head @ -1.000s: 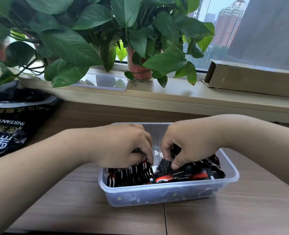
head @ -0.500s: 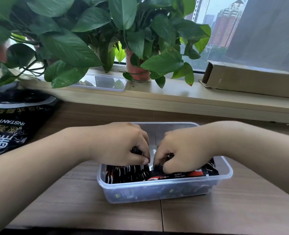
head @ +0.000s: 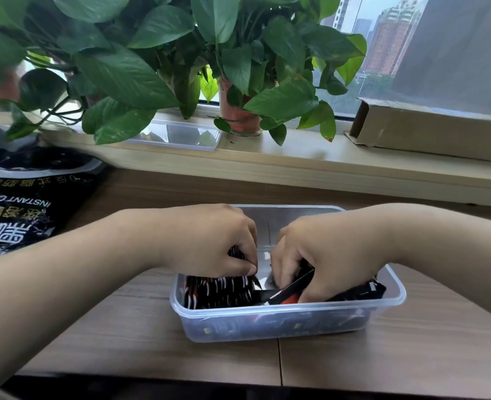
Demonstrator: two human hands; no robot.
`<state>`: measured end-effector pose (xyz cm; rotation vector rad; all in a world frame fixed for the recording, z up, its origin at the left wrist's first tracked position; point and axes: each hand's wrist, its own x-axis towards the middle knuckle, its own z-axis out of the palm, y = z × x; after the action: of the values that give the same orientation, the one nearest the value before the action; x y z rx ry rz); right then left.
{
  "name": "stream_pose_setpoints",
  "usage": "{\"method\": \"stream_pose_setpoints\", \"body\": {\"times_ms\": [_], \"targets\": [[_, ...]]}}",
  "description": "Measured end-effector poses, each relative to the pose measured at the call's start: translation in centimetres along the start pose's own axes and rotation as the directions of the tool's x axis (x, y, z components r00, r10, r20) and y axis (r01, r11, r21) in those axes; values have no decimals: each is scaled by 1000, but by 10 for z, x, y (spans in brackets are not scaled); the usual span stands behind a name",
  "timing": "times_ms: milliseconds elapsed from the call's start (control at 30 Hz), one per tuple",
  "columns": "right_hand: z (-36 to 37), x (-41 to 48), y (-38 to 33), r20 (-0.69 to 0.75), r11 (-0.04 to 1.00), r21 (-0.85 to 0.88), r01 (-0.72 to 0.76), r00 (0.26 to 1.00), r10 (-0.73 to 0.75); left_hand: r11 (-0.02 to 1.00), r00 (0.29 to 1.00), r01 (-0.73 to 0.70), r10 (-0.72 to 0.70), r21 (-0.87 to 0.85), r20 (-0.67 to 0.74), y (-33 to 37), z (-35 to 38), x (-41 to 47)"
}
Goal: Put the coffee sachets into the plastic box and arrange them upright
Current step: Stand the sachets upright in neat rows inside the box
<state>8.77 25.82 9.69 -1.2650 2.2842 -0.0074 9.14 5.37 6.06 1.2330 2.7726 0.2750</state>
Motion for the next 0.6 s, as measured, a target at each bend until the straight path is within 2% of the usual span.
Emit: {"method": "stream_pose_setpoints", "body": {"times_ms": [267, 400, 500, 600], "targets": [[-14, -22, -10, -33, 983, 131, -133, 990, 138, 997, 998, -44, 42, 55, 49, 2, 0, -1], [-16, -27, -20, -112, 969, 145, -199, 970, 216, 997, 996, -48, 42, 64, 83, 6, -3, -1], [-16, -28, -24, -164, 967, 154, -202, 960, 226, 997, 999, -41, 42, -60, 19, 8, -9, -4], [-13, -31, -26, -244, 971, 147, -191, 944, 223, 966, 991, 29, -62, -255, -120, 10, -16, -11]]}}
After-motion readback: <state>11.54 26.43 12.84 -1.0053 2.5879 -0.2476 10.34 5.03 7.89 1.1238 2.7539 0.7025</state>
